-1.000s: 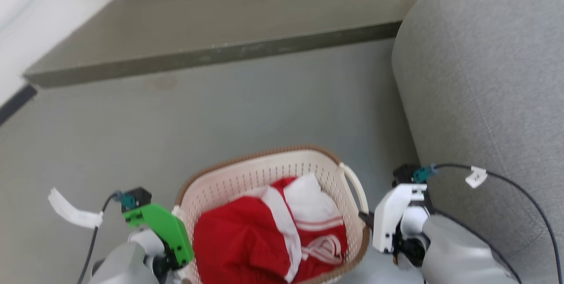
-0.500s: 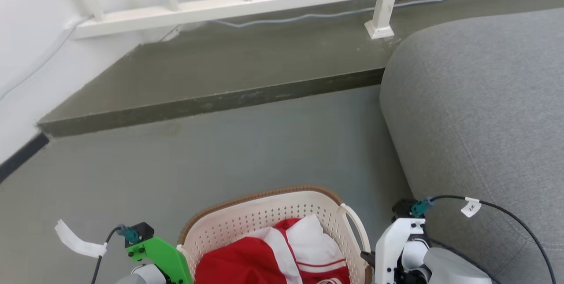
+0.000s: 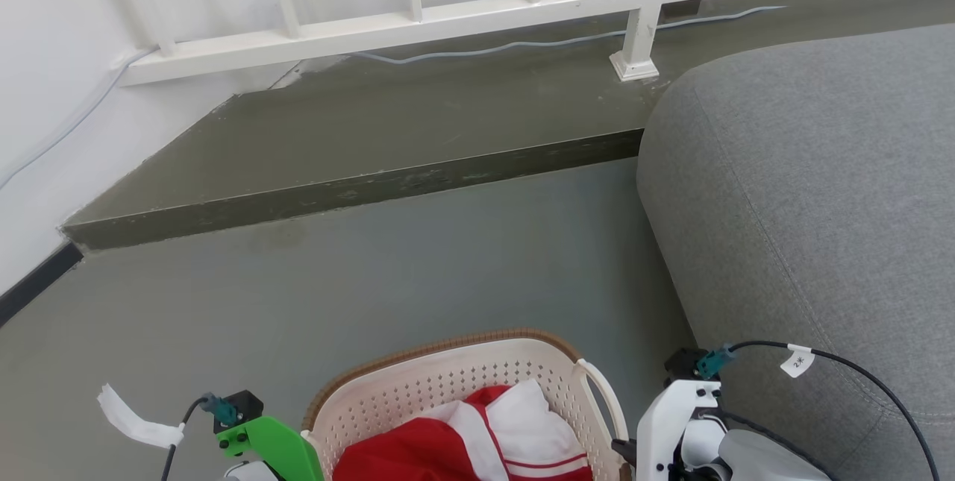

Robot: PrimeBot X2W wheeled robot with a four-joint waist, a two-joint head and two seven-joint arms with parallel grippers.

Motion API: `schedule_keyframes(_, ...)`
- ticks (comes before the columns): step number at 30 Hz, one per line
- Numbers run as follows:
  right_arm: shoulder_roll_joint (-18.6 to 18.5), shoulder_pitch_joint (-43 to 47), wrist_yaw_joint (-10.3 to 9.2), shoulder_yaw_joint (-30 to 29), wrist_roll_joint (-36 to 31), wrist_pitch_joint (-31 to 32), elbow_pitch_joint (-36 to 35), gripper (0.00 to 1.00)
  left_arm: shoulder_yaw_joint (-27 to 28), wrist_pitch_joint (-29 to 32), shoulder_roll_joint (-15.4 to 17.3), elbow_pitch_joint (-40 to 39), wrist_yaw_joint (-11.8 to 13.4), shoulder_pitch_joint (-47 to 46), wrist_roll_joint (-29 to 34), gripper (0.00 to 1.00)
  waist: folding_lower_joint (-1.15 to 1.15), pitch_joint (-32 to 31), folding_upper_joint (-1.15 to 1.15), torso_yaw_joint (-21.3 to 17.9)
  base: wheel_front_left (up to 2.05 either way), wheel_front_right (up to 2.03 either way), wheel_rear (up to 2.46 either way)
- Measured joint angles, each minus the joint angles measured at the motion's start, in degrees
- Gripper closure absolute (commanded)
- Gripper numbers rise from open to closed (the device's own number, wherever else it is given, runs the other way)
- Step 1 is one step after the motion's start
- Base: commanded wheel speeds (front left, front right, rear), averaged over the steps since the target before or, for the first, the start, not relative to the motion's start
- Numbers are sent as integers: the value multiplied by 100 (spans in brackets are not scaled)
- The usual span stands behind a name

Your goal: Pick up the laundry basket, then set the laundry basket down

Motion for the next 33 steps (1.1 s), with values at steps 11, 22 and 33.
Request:
schedule_keyframes(11, -12, 1, -9, 52, 80, 7, -11, 100, -130, 27, 13, -75, 14, 55, -158, 100, 0, -21, 0, 7, 0, 0, 0)
schedule_keyframes(22, -24, 1, -57, 97, 144, 7, -22, 100, -227, 42, 25, -181, 79, 71, -263, 100, 0, -9, 0, 18, 0, 0, 0)
schedule_keyframes(33, -27, -63, -149, 115, 146, -132, -71, 100, -292, -82, 37, -327, 205, 60, -346, 100, 0, 240, 0, 17, 0, 0, 0)
